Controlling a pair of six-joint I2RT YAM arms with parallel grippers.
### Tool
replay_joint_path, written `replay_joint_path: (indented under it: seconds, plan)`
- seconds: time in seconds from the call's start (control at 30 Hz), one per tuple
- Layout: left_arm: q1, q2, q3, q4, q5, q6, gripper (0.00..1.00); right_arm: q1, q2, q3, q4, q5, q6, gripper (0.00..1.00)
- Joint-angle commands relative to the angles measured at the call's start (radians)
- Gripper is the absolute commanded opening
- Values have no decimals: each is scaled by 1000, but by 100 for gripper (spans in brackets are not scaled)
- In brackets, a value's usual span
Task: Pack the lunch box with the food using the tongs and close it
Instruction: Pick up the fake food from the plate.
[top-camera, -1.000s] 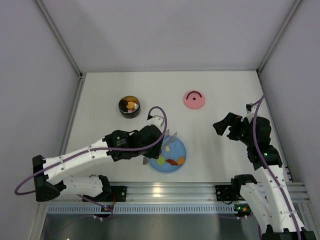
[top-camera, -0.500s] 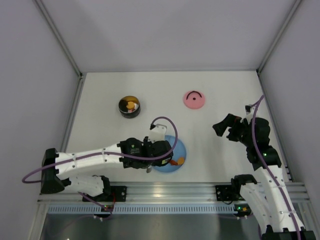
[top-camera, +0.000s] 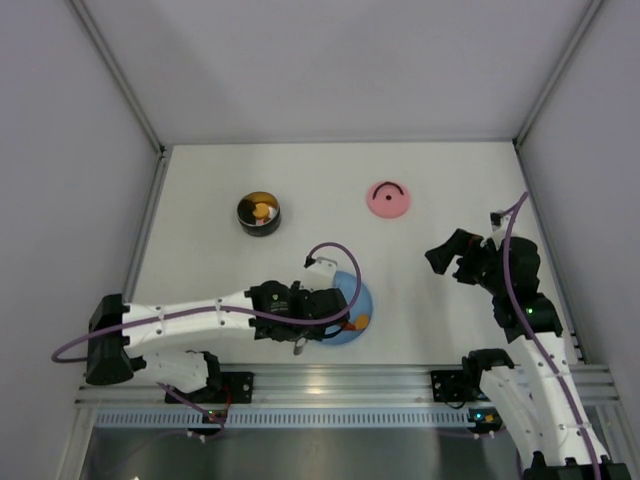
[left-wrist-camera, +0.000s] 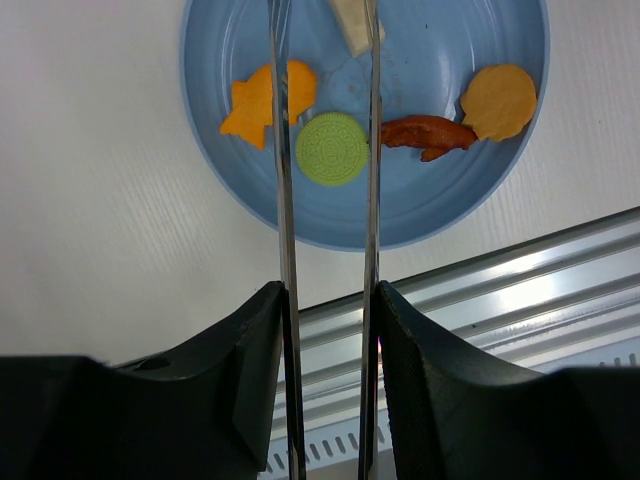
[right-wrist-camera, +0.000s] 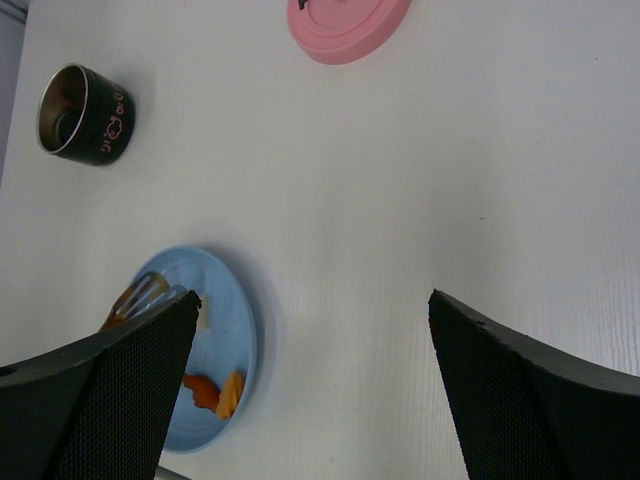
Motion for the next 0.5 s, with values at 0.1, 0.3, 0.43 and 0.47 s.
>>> replay_joint_path:
  seconds: [0.1, 0.3, 0.43, 0.47]
  plan:
    - [-14, 15, -5, 67, 29, 15, 46, -15, -15, 11, -1, -5, -8, 96]
    - [-17, 13, -3, 70, 37, 13, 46, -15, -16, 9, -3, -3, -8, 96]
    - [-18, 4, -5, 70, 39, 15, 46, -15, -18, 11, -3, -3, -8, 96]
    - [-18, 4, -5, 69, 37, 16, 46, -16, -18, 12, -3, -3, -9, 96]
